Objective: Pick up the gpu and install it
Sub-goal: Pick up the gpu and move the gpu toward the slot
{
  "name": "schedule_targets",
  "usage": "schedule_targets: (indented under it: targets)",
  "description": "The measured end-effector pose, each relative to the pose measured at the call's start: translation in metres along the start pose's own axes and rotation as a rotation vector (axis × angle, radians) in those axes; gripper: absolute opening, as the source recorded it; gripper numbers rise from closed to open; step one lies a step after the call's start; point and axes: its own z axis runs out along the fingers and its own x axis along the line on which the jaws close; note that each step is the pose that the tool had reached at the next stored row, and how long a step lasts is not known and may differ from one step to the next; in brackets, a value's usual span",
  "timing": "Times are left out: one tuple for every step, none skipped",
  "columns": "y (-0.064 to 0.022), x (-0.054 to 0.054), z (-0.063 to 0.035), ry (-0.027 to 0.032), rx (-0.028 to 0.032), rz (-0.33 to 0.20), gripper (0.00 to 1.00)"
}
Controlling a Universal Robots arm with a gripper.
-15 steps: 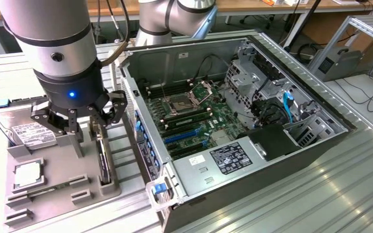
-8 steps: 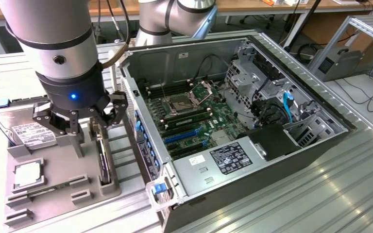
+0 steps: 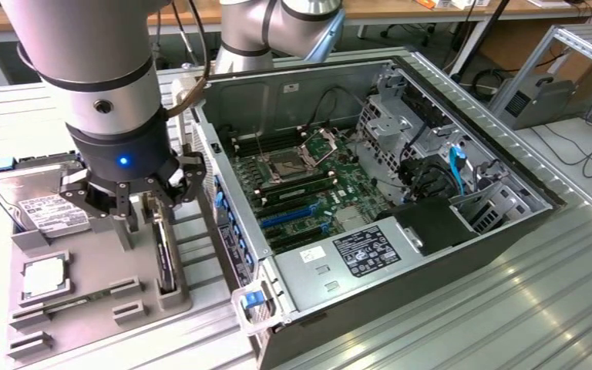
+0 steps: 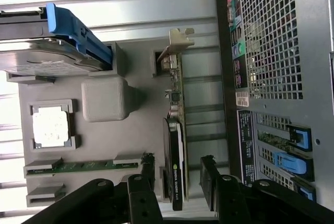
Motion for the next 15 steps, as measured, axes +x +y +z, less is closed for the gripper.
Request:
schedule_targets:
  targets:
    - [-0.0001,0.0,0.0014,0.0,0.0,0.0,0.48]
    - [-0.0001,0.0,0.003,0.0001,0.0,0.0,0.48]
    - [-0.0002,0.0,0.0043,0.0001,0.0,0.0,0.48]
    - [-0.0002,-0.001,0.0058,0.0001,0.0,0.0,0.48]
    - [-0.0002,-0.001,0.007,0.0,0.0,0.0,0.48]
    - [-0.0002,-0.001,0.0081,0.0,-0.0001,0.0,0.48]
    - [-0.0002,-0.002,0.0089,0.0001,0.0,0.0,0.48]
    - [-0.0003,-0.002,0.0101,0.0,0.0,0.0,0.48]
    - [-0.0003,-0.002,0.0109,0.0,-0.0001,0.0,0.48]
    - [-0.0003,-0.003,0.0134,0.0,0.0,0.0,0.48]
    - [-0.0004,-0.003,0.0153,0.0001,0.0,0.0,0.48]
    - [-0.0005,-0.003,0.0171,0.0,0.0,0.0,0.48]
    - [-0.0005,-0.003,0.0191,0.0,-0.0001,0.0,0.48]
    - [-0.0006,-0.003,0.0208,0.0,-0.0001,0.0,0.48]
    - [-0.0007,-0.003,0.0226,0.0,0.0,0.0,0.48]
